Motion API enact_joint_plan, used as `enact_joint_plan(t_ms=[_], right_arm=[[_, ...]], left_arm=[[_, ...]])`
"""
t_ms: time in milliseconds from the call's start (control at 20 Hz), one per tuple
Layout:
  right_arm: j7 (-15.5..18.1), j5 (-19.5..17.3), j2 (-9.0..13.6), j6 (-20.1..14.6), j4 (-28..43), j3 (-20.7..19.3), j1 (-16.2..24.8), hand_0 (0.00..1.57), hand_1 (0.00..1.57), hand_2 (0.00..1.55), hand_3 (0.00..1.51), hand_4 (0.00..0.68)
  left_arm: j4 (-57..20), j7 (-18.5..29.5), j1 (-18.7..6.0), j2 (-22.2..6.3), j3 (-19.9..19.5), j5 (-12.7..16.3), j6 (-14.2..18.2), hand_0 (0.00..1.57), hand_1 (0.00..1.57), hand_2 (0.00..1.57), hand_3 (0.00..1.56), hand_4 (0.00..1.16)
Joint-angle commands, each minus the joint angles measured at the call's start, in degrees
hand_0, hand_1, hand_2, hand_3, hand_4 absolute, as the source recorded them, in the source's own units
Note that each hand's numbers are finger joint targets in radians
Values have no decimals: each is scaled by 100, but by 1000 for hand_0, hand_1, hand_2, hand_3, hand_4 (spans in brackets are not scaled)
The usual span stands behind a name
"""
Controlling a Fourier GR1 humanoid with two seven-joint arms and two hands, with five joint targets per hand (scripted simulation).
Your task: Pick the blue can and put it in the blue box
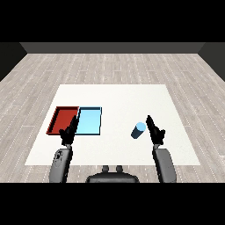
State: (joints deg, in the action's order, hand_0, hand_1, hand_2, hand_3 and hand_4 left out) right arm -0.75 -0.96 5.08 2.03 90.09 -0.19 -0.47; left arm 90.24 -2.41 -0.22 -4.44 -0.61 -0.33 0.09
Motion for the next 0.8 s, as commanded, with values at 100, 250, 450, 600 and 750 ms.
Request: enact_joint_plan(t_ms=[100,250,450,600,750], right_arm=[[33,-77,4,42,174,-85,220,0,0,0,0,0],[74,-255,-128,-154,104,-11,165,0,0,0,0,0],[1241,875,-143,816,335,-209,260,0,0,0,0,0],[1367,1119,110,1144,459,-427,336,0,0,0,0,0],[1240,894,-124,965,628,-149,499,0,0,0,0,0]], left_arm=[[7,166,-19,-26,-88,-115,-34,0,0,0,0,0],[300,200,130,-71,-126,-153,-18,0,0,0,0,0],[341,1923,115,164,-226,441,-474,0,0,0,0,0],[400,1693,64,59,-305,726,-730,0,0,0,0,0],[249,1658,-250,151,-268,555,-513,0,0,0,0,0]])
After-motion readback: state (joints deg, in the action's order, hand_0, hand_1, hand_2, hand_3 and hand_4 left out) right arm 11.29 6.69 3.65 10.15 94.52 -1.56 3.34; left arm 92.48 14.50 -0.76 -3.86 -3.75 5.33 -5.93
